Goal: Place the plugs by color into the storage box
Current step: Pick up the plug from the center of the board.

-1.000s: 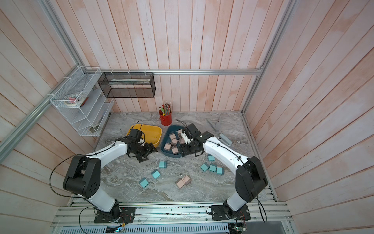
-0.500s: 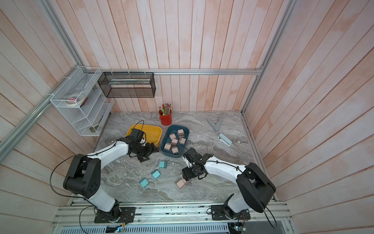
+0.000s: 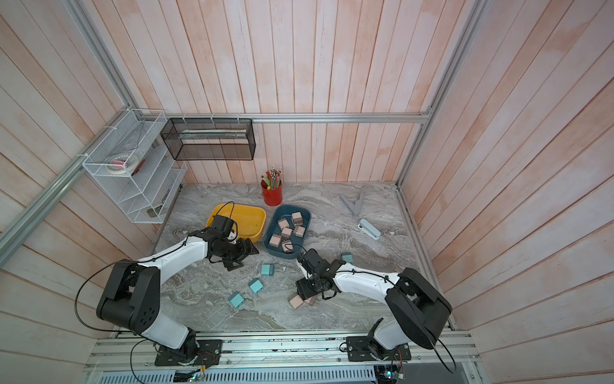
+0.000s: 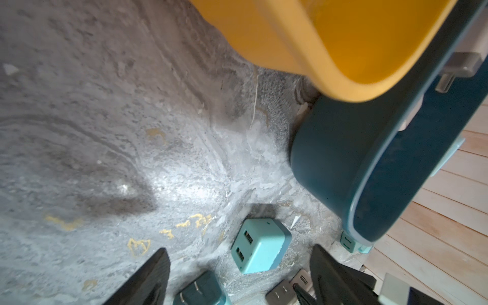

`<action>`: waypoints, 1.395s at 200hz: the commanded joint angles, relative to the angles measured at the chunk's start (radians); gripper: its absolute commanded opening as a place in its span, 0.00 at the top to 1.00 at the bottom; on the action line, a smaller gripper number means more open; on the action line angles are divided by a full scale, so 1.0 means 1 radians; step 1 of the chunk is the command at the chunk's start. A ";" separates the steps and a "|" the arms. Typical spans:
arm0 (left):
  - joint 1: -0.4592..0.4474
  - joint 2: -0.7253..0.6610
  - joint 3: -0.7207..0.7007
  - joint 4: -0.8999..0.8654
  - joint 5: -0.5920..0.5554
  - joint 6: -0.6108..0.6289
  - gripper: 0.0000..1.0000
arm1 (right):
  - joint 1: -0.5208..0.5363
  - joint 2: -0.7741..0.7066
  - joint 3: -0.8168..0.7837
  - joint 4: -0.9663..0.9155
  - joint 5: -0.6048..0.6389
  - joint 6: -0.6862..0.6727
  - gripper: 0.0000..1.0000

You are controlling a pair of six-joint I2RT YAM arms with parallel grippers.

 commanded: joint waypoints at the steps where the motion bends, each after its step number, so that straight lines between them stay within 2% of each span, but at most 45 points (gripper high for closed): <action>1: -0.003 -0.021 -0.013 0.003 -0.004 0.006 0.15 | 0.011 -0.042 -0.037 -0.116 0.038 0.045 0.29; 34: -0.004 -0.021 -0.020 0.011 0.001 0.006 0.15 | 0.012 -0.129 0.007 -0.173 0.081 0.074 0.25; 92: -0.004 -0.016 -0.011 0.013 0.008 0.005 0.15 | 0.097 -0.121 0.054 -0.244 0.088 0.191 0.24; 157: -0.014 -0.022 -0.019 -0.002 0.012 0.006 0.15 | 0.202 -0.132 -0.019 -0.236 0.085 0.382 0.24; 194: -0.014 -0.021 -0.019 -0.014 0.010 0.021 0.15 | 0.218 -0.181 -0.077 -0.245 0.085 0.475 0.26; 226: -0.014 -0.014 -0.024 -0.006 0.014 0.024 0.15 | 0.223 -0.189 -0.097 -0.253 0.093 0.472 0.26; 259: -0.014 -0.003 -0.013 -0.004 0.017 0.031 0.15 | 0.223 -0.125 -0.079 -0.223 0.096 0.462 0.26; 279: -0.014 0.002 -0.008 -0.014 0.017 0.042 0.15 | 0.221 -0.066 -0.033 -0.251 0.154 0.446 0.25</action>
